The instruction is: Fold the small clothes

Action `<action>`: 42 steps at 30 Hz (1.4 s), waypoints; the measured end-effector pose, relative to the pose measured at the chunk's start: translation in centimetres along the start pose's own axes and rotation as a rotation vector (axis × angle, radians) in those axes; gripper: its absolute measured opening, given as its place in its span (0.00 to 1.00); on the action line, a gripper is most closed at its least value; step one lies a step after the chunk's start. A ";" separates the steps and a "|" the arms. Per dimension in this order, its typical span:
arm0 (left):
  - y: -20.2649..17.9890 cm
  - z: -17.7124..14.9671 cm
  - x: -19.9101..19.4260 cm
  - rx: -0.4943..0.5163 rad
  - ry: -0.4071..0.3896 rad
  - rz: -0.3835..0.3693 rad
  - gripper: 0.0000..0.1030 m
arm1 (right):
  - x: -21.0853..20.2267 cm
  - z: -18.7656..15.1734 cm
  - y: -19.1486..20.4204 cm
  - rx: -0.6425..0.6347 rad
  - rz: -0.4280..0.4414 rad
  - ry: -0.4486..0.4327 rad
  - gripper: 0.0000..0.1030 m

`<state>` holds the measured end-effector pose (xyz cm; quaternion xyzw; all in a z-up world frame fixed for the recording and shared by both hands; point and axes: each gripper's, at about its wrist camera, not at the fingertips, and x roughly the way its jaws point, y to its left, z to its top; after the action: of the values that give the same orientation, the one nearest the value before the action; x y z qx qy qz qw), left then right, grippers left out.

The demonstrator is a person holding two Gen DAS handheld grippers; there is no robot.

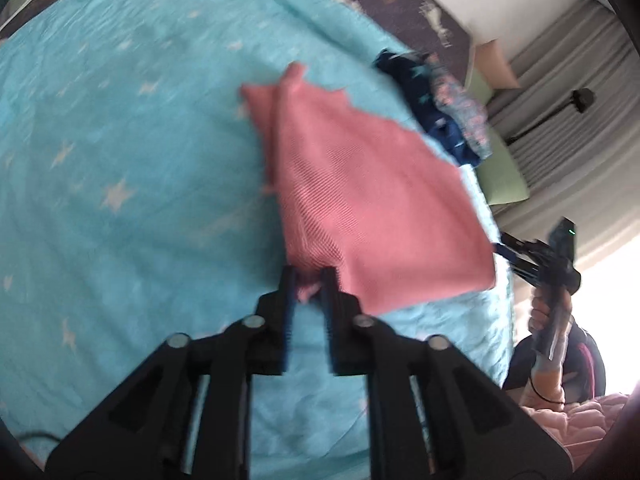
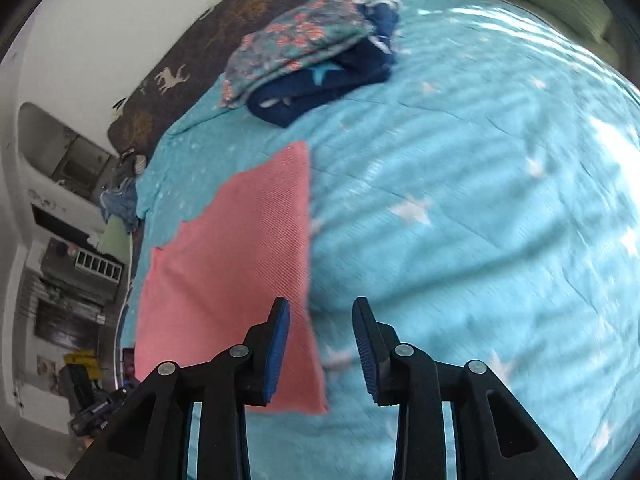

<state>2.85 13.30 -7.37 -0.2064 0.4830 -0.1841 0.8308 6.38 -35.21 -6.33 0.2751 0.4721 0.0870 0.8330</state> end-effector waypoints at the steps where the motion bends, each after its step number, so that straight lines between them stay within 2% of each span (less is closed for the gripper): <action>1: -0.1 0.3 0.2 0.009 -0.010 -0.002 0.37 | 0.5 0.4 0.4 -0.008 0.008 0.006 0.42; 3: 0.0 0.8 1.5 -0.004 -0.005 0.012 0.37 | 1.8 1.1 1.2 -0.014 0.040 0.032 0.43; 4: -0.1 1.0 2.1 -0.015 0.006 0.004 0.34 | 2.5 1.3 1.8 -0.012 0.044 0.042 0.43; 5: -0.3 1.1 2.4 -0.020 0.004 -0.016 0.25 | 3.0 1.3 2.0 -0.012 0.047 0.054 0.43; 6: -0.5 1.1 2.2 -0.008 -0.007 -0.026 0.24 | 3.5 1.1 2.4 -0.020 0.044 0.064 0.43; 9: -1.7 1.2 1.1 0.048 -0.055 -0.043 0.23 | 3.7 0.3 2.3 -0.044 0.032 0.075 0.44; 13: -2.1 1.6 0.4 0.072 -0.069 -0.036 0.24 | 2.6 -0.9 0.4 0.003 0.032 0.070 0.44; 15: -1.9 1.7 0.8 0.067 -0.053 -0.035 0.24 | 2.2 -1.6 -0.1 0.022 0.036 0.062 0.44; 18: -1.6 1.3 1.9 0.075 -0.017 -0.027 0.34 | 1.4 -2.5 -0.5 0.040 0.056 0.060 0.44; 20: -1.3 1.0 2.3 0.076 -0.001 -0.006 0.34 | 0.6 -3.5 -0.8 0.033 0.062 0.062 0.44; 27: -0.5 0.8 2.7 0.062 0.011 -0.046 0.34 | -3.1 -7.1 -1.8 -0.067 0.040 0.022 0.47; 33: -1.3 1.3 3.1 0.084 0.025 -0.070 0.34 | -1.9 -8.0 0.7 -0.250 0.034 0.027 0.62; 34: -1.2 1.2 3.1 0.079 0.027 -0.068 0.31 | -1.3 -7.8 1.0 -0.254 0.042 0.035 0.62; 35: -1.0 1.0 3.1 0.070 0.022 -0.059 0.23 | -0.4 -7.4 1.2 -0.255 0.065 0.047 0.62; 36: -0.7 0.9 3.0 0.054 0.016 -0.043 0.09 | 0.0 -7.1 1.5 -0.256 0.079 0.051 0.62; 37: -0.3 0.7 3.0 0.025 0.016 -0.030 0.08 | 0.5 -6.8 1.9 -0.262 0.093 0.049 0.47; 38: 0.1 0.4 2.5 -0.016 0.014 0.002 0.08 | 0.8 -6.4 2.5 -0.273 0.104 0.041 0.25; 39: 0.1 0.1 1.9 -0.017 0.005 0.033 0.08 | 0.7 -5.7 3.1 -0.257 0.107 0.021 0.08; 40: -0.1 -0.1 1.3 -0.006 -0.005 0.060 0.08 | 0.2 -5.1 3.3 -0.227 0.122 -0.015 0.08; 42: -0.5 -0.7 -0.1 0.030 -0.009 0.054 0.07 | -1.3 -3.7 3.7 -0.183 0.196 -0.078 0.08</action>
<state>2.12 12.81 -7.38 -0.1818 0.4817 -0.1680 0.8407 3.05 -31.26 -4.80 0.2458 0.4003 0.2000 0.8598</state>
